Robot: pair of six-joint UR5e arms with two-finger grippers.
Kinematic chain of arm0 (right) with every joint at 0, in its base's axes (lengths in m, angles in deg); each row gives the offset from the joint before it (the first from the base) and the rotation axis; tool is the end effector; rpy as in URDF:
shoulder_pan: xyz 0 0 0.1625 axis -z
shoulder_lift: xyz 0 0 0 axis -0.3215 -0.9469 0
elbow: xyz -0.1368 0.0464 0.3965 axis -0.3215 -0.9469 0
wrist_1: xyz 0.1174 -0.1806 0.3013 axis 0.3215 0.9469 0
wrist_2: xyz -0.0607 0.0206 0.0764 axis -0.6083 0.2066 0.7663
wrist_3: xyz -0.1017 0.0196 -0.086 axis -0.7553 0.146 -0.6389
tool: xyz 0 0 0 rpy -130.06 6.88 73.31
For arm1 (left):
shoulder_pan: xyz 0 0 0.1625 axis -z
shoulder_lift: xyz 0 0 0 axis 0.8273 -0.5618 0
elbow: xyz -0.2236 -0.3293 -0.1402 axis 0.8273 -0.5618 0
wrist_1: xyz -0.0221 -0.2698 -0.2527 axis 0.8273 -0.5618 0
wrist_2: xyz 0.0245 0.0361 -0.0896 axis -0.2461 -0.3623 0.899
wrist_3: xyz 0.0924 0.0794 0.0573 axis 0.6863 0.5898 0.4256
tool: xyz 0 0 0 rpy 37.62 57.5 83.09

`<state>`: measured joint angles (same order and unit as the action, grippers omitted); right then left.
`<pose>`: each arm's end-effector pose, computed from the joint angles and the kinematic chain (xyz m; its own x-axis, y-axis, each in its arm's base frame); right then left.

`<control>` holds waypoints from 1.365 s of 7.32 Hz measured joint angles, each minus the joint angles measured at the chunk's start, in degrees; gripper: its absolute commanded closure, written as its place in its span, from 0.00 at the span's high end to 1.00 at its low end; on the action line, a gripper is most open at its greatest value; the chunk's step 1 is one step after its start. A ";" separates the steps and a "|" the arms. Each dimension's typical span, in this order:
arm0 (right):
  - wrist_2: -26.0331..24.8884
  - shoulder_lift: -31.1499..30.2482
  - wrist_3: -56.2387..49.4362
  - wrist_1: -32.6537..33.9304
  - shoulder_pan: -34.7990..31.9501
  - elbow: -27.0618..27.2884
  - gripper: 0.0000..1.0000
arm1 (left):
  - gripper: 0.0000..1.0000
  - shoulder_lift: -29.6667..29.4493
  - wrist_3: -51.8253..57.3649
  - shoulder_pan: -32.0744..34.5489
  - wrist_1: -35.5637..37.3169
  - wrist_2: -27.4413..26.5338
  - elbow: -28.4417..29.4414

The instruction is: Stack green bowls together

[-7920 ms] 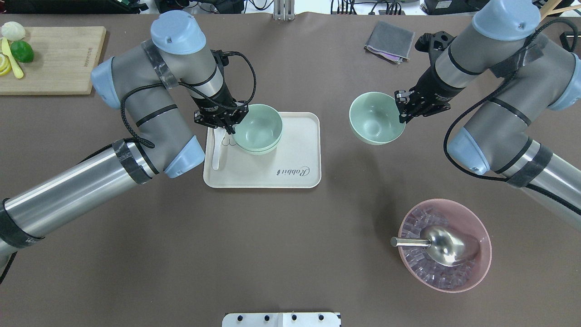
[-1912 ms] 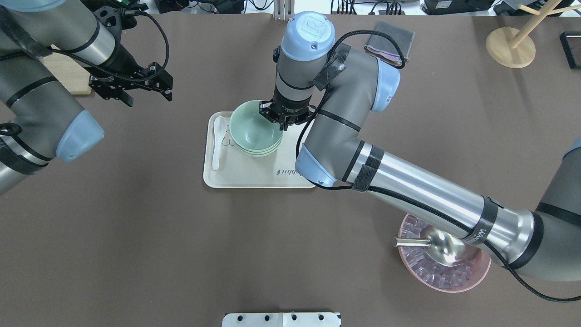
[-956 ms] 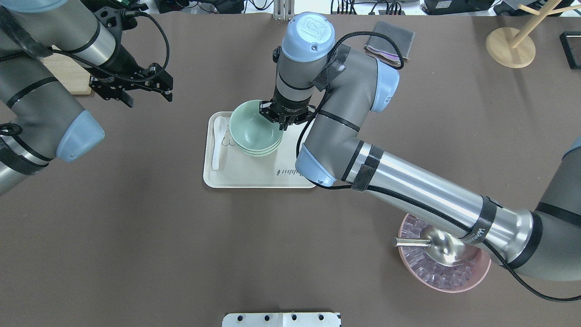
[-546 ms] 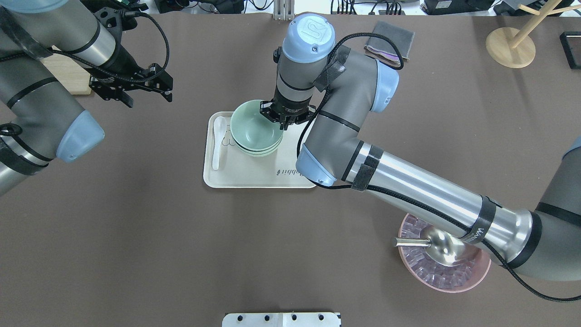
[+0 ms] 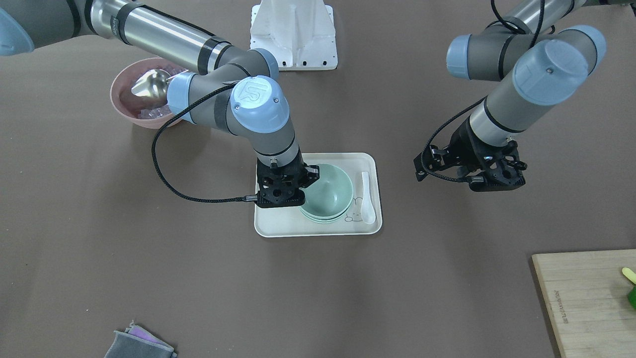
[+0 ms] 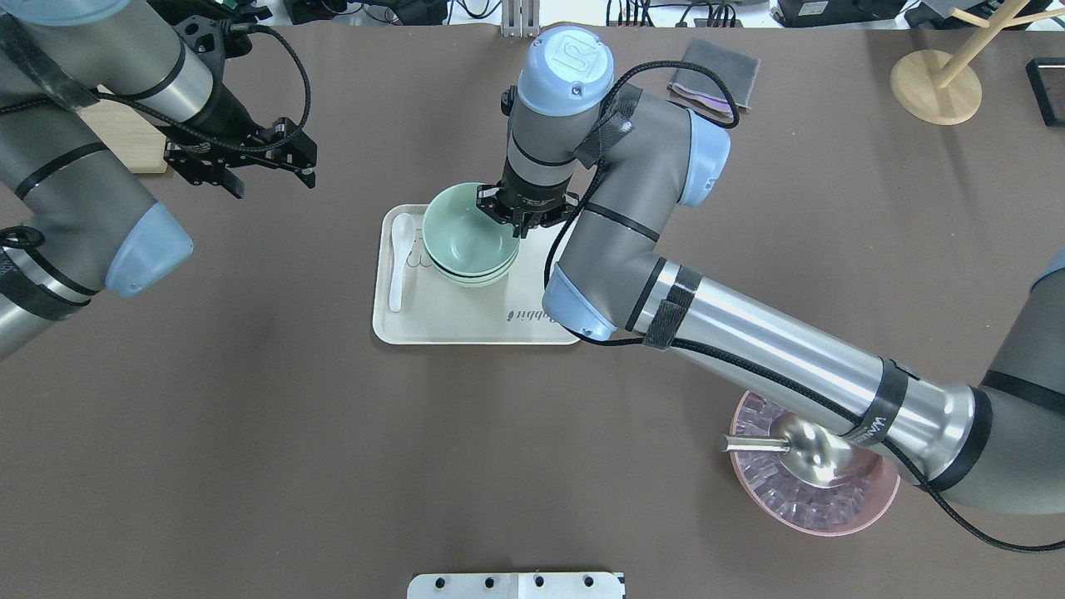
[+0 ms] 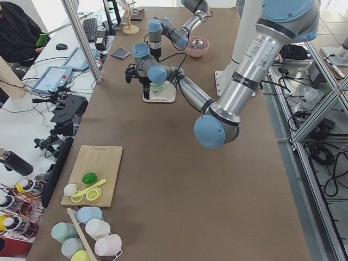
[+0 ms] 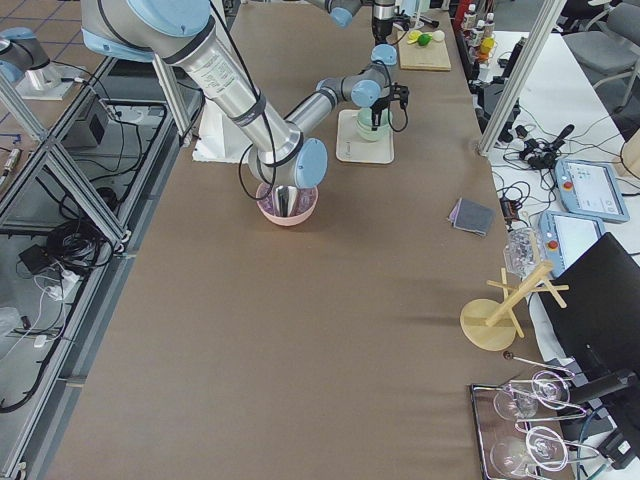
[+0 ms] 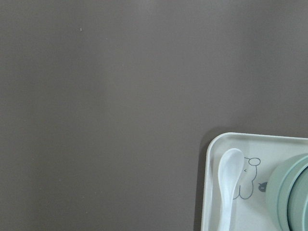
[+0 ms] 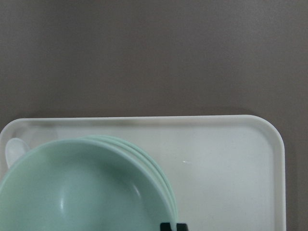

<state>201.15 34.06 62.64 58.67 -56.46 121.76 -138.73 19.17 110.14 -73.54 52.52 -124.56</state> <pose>-0.5693 -0.5309 0.2129 0.6051 0.0208 0.7959 -0.0426 0.9991 0.0063 0.3273 -0.5395 0.3401 0.5855 -0.0716 -0.8075 0.0810 0.9963 -0.0296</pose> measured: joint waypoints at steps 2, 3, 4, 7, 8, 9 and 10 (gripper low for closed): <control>-0.06 0.10 0.03 0.05 0.09 -0.01 0.00 | 0.98 -0.02 -0.01 0.00 0.00 0.00 0.01; -0.07 0.16 0.03 0.07 0.15 -0.03 0.00 | 0.98 -0.02 -0.01 0.00 0.00 0.00 0.01; -0.08 0.18 0.03 0.08 0.25 -0.10 0.00 | 0.98 -0.03 -0.01 -0.01 0.00 0.00 0.02; -0.11 0.15 0.03 0.09 0.35 -0.33 0.00 | 0.98 -0.03 -0.01 -0.01 0.00 0.00 0.02; -0.13 0.15 0.03 0.09 0.38 -0.44 0.00 | 0.98 -0.03 -0.01 -0.01 0.00 0.00 0.02; -0.11 0.16 0.05 0.07 0.41 -0.49 0.00 | 0.98 -0.03 -0.01 -0.01 0.00 0.00 0.02; -0.10 0.19 0.09 0.03 0.42 -0.50 0.05 | 0.98 -0.03 -0.01 0.00 0.00 0.00 0.02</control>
<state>201.06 34.26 62.73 58.70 -56.04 121.26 -138.76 19.16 110.14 -73.54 52.52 -124.55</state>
